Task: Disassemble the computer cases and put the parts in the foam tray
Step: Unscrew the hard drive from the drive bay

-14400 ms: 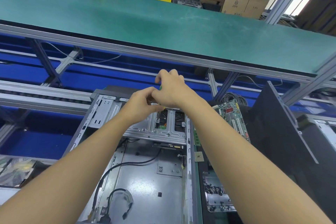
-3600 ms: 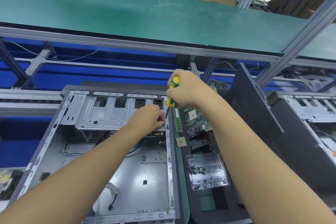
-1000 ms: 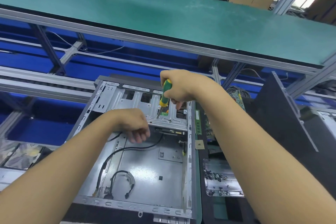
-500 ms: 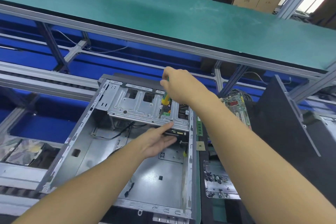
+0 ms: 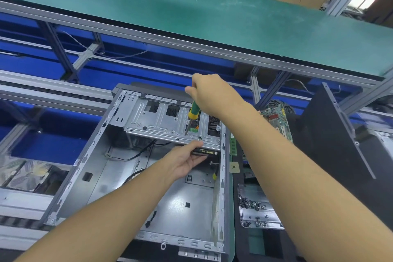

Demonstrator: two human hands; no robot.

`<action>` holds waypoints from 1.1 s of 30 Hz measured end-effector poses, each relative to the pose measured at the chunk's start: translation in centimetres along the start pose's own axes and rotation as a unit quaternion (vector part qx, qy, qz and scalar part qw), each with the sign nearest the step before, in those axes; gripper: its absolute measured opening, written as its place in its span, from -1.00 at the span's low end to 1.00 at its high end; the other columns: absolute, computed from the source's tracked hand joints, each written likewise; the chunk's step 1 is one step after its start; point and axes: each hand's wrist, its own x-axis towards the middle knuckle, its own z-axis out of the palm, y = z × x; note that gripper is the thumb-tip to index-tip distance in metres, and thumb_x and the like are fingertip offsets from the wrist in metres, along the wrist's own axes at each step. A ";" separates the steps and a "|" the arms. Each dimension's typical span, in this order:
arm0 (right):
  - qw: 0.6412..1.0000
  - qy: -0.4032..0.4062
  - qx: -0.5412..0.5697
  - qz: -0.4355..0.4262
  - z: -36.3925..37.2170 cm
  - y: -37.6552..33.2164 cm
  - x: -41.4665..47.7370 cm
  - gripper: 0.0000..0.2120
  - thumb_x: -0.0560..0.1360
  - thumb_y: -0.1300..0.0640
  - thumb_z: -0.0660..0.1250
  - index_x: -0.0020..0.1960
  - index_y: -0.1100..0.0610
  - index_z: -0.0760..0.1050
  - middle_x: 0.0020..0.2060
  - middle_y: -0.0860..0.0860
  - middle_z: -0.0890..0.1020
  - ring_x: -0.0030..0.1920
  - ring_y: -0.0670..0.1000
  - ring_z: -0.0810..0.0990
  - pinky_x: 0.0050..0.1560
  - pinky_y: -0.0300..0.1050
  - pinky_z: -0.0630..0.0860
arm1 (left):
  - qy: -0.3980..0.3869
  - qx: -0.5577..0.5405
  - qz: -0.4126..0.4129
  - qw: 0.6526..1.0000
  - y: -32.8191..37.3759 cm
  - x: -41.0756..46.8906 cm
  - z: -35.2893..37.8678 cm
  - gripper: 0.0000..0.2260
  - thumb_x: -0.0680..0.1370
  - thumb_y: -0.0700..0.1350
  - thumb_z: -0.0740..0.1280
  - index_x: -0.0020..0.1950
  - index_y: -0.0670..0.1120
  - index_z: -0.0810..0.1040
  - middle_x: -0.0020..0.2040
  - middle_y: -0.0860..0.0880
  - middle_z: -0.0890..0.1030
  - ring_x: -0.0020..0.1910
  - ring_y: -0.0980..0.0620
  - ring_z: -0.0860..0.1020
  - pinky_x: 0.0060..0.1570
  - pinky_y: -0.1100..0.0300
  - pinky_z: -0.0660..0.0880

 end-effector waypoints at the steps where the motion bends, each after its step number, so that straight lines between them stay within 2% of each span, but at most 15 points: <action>1: 1.000 -0.015 0.011 -0.012 -0.2 0.0 0.1 -0.83 0.67 0.06 0.19 0.11 0.16 0.41 -0.01 0.08 0.53 -0.20 0.05 0.48 -0.32 -0.10 0.33 | -0.001 0.001 -0.001 1.000 0.0 0.0 0.0 -0.84 0.48 -0.32 0.46 0.03 -0.26 0.56 -0.16 -0.17 0.71 -0.16 -0.08 0.69 -0.21 0.09 0.65; 2: 0.998 -0.043 0.034 -0.025 -0.7 -0.1 0.0 -0.88 0.63 0.14 0.22 0.15 0.12 0.43 0.03 0.05 0.52 -0.16 0.02 0.48 -0.30 -0.13 0.34 | -0.002 0.002 -0.001 1.000 0.0 0.0 0.0 -0.83 0.48 -0.33 0.46 0.03 -0.27 0.56 -0.16 -0.18 0.71 -0.17 -0.08 0.70 -0.21 0.09 0.65; 5: 0.987 -0.135 0.082 -0.042 -1.5 -0.6 -0.3 -0.74 0.51 0.23 0.28 0.16 0.01 0.40 0.00 -0.05 0.51 -0.13 -0.01 0.50 -0.27 -0.13 0.39 | -0.007 0.004 0.003 1.000 0.1 0.0 -0.1 -0.82 0.48 -0.32 0.46 0.05 -0.27 0.55 -0.16 -0.17 0.71 -0.20 -0.07 0.71 -0.19 0.09 0.65; 7: 0.991 -0.123 0.038 -0.023 -1.2 -1.2 -0.5 -0.77 0.54 0.07 0.28 0.17 0.04 0.35 0.01 -0.01 0.51 -0.07 0.08 0.52 -0.18 -0.03 0.46 | -0.012 0.010 0.007 1.000 0.1 0.0 -0.1 -0.83 0.49 -0.32 0.45 0.05 -0.27 0.55 -0.17 -0.16 0.71 -0.21 -0.06 0.71 -0.20 0.10 0.65; 10: 0.995 -0.060 -0.073 0.033 -1.0 -1.9 -0.6 -0.60 0.62 -0.23 0.10 0.26 0.04 0.37 0.06 0.01 0.43 0.01 0.18 0.48 -0.07 0.06 0.43 | -0.015 0.014 0.008 1.000 0.2 -0.1 0.0 -0.86 0.51 -0.32 0.44 0.03 -0.27 0.55 -0.21 -0.15 0.71 -0.23 -0.05 0.70 -0.22 0.11 0.65; 12: 0.992 -0.056 -0.110 0.028 -0.9 -2.1 -0.5 -0.64 0.70 -0.12 0.04 0.37 0.04 0.38 0.07 0.03 0.47 -0.01 0.19 0.46 -0.09 0.04 0.44 | -0.013 0.018 0.009 1.000 0.2 -0.2 0.0 -0.87 0.51 -0.32 0.44 0.02 -0.26 0.56 -0.23 -0.14 0.70 -0.24 -0.04 0.70 -0.21 0.11 0.65; 15: 0.996 -0.076 -0.053 0.008 -1.1 -1.7 -0.3 -0.79 0.67 0.16 0.13 0.27 0.10 0.40 0.12 0.11 0.44 -0.11 0.15 0.44 -0.15 0.00 0.42 | -0.016 0.018 0.010 1.000 0.2 -0.3 0.1 -0.89 0.51 -0.32 0.43 0.01 -0.26 0.56 -0.19 -0.16 0.70 -0.19 -0.06 0.69 -0.17 0.10 0.66; 17: 0.993 -0.117 -0.026 0.000 -1.7 -1.5 -0.2 -0.71 0.58 0.23 0.19 0.28 0.06 0.40 0.14 0.06 0.37 -0.01 0.15 0.41 -0.10 0.03 0.40 | -0.017 0.016 0.011 1.000 0.2 -0.3 0.1 -0.89 0.52 -0.32 0.42 0.02 -0.26 0.57 -0.15 -0.17 0.70 -0.14 -0.08 0.68 -0.14 0.09 0.66; 21: 0.993 -0.111 -0.041 0.025 -1.4 -1.7 -0.2 -0.61 0.62 -0.06 0.19 0.38 0.08 0.32 0.26 0.11 0.34 0.26 0.25 0.38 -0.02 0.09 0.40 | -0.021 0.021 0.011 0.999 0.2 -0.4 0.1 -0.92 0.53 -0.32 0.41 -0.01 -0.24 0.56 -0.20 -0.12 0.70 -0.19 -0.05 0.67 -0.09 0.09 0.65; 23: 0.993 -0.046 -0.092 0.050 -0.6 -2.2 -0.5 -0.56 0.68 -0.14 0.07 0.38 0.16 0.28 0.17 0.15 0.45 0.13 0.26 0.51 -0.15 0.06 0.40 | -0.023 0.022 0.011 0.999 0.2 -0.5 0.2 -0.92 0.53 -0.32 0.41 -0.01 -0.23 0.56 -0.22 -0.11 0.69 -0.20 -0.04 0.67 -0.10 0.10 0.64; 25: 0.989 0.021 -0.147 0.024 -0.1 -2.5 -0.7 -0.74 0.70 0.04 0.08 0.27 0.19 0.33 -0.05 0.11 0.47 -0.13 0.20 0.51 -0.32 -0.02 0.30 | -0.025 0.021 0.011 0.999 0.2 -0.5 0.1 -0.92 0.53 -0.32 0.41 -0.01 -0.24 0.56 -0.21 -0.12 0.69 -0.20 -0.05 0.68 -0.09 0.09 0.64; 26: 0.990 0.019 -0.141 0.010 -0.1 -2.6 -0.7 -0.83 0.67 0.17 0.12 0.23 0.19 0.35 -0.05 0.09 0.48 -0.15 0.19 0.48 -0.31 -0.01 0.32 | -0.025 0.020 0.011 0.999 0.2 -0.5 0.1 -0.91 0.53 -0.32 0.42 0.00 -0.24 0.56 -0.20 -0.12 0.70 -0.18 -0.06 0.67 -0.08 0.08 0.63; 29: 0.995 -0.092 -0.028 -0.030 -1.3 -2.5 -0.8 -0.69 0.54 0.31 0.18 0.25 0.10 0.40 0.16 0.04 0.46 0.14 0.13 0.38 0.01 0.10 0.47 | -0.026 0.018 0.009 0.999 0.2 -0.6 0.1 -0.88 0.52 -0.31 0.43 0.02 -0.26 0.56 -0.17 -0.15 0.70 -0.15 -0.07 0.67 -0.04 0.07 0.64; 31: 0.993 -0.114 0.004 -0.032 -1.7 -2.6 -0.8 -0.70 0.55 0.23 0.21 0.27 0.07 0.39 0.20 0.01 0.48 0.14 0.08 0.37 0.03 0.05 0.45 | -0.027 0.021 0.006 0.999 0.3 -0.6 0.0 -0.86 0.51 -0.31 0.44 0.03 -0.27 0.56 -0.15 -0.16 0.71 -0.15 -0.08 0.68 -0.05 0.07 0.64; 33: 0.998 -0.062 -0.019 -0.016 -1.4 -2.7 -0.6 -0.77 0.62 0.08 0.20 0.26 0.10 0.39 0.10 0.04 0.55 -0.01 0.10 0.47 -0.10 0.01 0.44 | -0.029 0.024 0.004 0.999 0.3 -0.6 0.0 -0.87 0.51 -0.31 0.44 0.02 -0.26 0.56 -0.17 -0.16 0.71 -0.18 -0.07 0.69 -0.07 0.08 0.65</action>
